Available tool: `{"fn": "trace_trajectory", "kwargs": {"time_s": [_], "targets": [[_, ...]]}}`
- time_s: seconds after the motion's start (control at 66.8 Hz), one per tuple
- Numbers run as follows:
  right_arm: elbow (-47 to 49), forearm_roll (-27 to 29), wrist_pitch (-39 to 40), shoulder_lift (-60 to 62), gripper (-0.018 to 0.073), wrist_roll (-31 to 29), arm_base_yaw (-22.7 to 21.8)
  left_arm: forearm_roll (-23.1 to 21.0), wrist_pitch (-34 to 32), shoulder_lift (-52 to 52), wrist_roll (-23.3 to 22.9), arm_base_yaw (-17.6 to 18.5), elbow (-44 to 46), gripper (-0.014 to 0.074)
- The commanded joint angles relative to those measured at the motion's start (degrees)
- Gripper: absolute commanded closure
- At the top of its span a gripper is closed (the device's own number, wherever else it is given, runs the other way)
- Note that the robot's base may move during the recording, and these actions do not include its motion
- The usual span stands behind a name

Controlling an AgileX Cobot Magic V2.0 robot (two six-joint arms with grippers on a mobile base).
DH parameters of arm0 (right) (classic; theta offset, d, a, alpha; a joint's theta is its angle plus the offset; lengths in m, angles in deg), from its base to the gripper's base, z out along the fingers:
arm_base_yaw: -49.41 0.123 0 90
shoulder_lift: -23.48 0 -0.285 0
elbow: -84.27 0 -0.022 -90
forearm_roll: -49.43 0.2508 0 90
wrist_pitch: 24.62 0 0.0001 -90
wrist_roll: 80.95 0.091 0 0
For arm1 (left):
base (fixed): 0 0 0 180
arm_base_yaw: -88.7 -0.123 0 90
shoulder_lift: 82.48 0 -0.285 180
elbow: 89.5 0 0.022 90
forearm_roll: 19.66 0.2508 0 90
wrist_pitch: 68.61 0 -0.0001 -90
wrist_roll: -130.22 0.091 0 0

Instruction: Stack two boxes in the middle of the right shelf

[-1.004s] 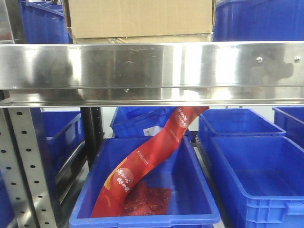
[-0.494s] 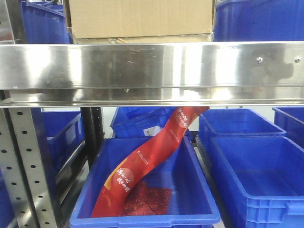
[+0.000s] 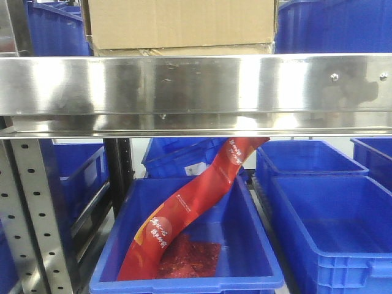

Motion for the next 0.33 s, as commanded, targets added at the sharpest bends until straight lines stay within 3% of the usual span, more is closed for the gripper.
{"fn": "trace_trajectory", "kwargs": {"time_s": [0.0, 0.315], "targets": [[0.01, 0.13, 1.28, 0.22, 0.0728, -0.36, -0.23, 0.0, -1.27, -0.33, 0.27, -0.12, 0.07, 0.0707], [0.01, 0.13, 1.28, 0.22, 0.0728, -0.36, -0.23, 0.0, -1.27, -0.33, 0.27, -0.12, 0.07, 0.0707]]}}
